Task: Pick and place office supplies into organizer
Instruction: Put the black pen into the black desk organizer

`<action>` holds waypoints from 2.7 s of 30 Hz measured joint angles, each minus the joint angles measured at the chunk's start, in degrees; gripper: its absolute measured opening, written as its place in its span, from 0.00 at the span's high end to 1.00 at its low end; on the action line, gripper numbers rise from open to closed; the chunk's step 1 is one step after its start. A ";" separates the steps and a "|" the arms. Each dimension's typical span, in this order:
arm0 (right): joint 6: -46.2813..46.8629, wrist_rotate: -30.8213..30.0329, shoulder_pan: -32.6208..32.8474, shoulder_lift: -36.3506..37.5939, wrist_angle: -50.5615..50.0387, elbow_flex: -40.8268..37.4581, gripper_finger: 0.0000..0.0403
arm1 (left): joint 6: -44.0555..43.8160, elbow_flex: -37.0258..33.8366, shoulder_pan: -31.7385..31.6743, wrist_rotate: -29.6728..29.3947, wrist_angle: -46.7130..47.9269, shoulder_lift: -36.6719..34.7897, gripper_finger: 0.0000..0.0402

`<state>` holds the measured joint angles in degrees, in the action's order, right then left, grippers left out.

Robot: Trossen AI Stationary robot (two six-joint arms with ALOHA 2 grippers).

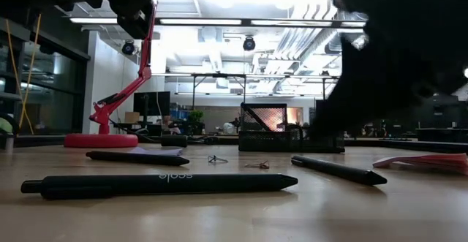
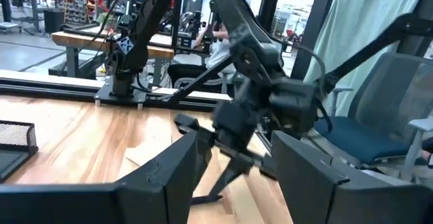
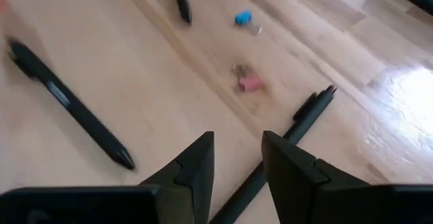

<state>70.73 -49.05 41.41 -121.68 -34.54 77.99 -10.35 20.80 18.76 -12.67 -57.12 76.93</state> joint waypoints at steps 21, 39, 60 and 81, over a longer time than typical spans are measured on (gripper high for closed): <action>13.28 -1.55 1.79 -5.29 -20.42 11.11 0.48 | -0.46 0.00 0.00 0.07 0.33 0.02 0.56; 16.53 -6.93 2.24 -8.40 -18.49 11.08 0.55 | -0.46 0.02 0.00 0.26 0.50 0.07 0.56; 20.96 -4.97 2.27 -12.49 -19.61 11.19 0.55 | -0.46 0.02 0.02 0.42 0.68 0.07 0.57; 17.50 -4.67 2.27 -12.63 -20.30 11.02 0.97 | -0.46 0.02 0.00 0.42 0.70 0.05 0.56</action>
<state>88.23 -53.72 43.68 -134.31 -54.83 89.02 -10.81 20.82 18.76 -12.25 -56.42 76.98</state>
